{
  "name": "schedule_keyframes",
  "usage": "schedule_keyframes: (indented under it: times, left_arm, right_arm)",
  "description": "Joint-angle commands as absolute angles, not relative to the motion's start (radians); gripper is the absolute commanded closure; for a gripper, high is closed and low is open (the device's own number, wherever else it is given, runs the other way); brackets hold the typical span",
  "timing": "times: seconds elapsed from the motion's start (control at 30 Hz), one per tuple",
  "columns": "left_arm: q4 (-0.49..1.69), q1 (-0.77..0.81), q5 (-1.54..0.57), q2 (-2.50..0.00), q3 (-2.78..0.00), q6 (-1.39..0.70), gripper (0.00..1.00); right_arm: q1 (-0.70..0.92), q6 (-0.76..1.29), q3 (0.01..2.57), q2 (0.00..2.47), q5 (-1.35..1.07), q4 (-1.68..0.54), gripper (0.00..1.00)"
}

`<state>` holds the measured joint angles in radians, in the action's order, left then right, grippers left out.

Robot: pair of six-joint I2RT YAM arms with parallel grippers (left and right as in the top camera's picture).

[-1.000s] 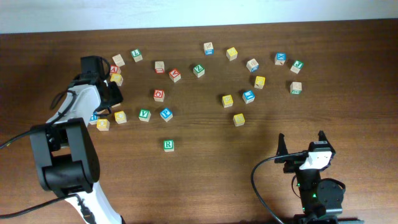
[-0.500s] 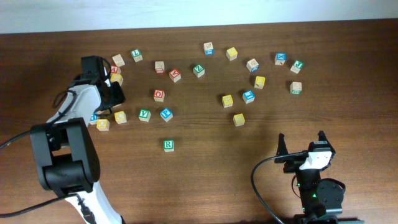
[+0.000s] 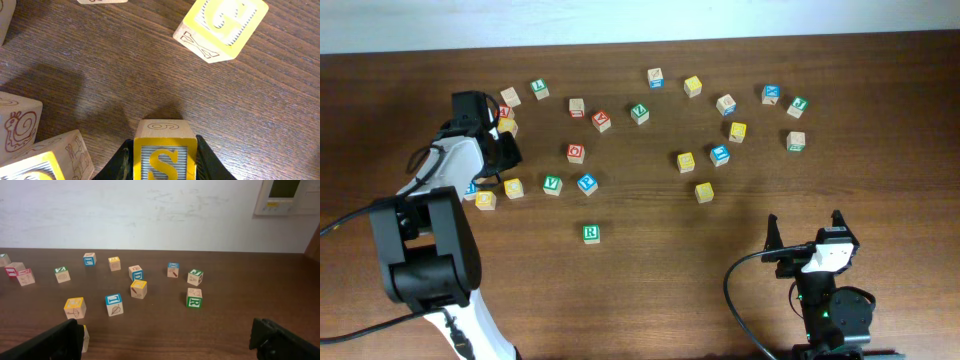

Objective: Spell out RSS
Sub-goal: 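Move the left gripper to a yellow S block and grasp it, then place the yellow S block right of the R block, then retract left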

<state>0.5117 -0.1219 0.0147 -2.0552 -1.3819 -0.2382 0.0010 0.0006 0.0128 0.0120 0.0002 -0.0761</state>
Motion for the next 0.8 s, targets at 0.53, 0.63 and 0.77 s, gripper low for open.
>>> schedule_keyframes:
  times: [0.53, 0.63, 0.77]
  left_arm:
    - [1.106, 0.301, -0.364, -1.617, -1.388, -0.302, 0.88]
    - [1.119, 0.467, -0.129, -1.617, -1.353, -0.495, 0.87]
    - [0.986, 0.604, 0.015, -1.617, -1.212, -0.667, 0.87]
  right_arm:
    - [0.007, 0.004, 0.006, 0.006, 0.005, -0.08, 0.02]
    - [0.006, 0.004, 0.006, 0.006, 0.005, -0.08, 0.02]
    - [0.006, 0.004, 0.006, 0.006, 0.005, -0.08, 0.02]
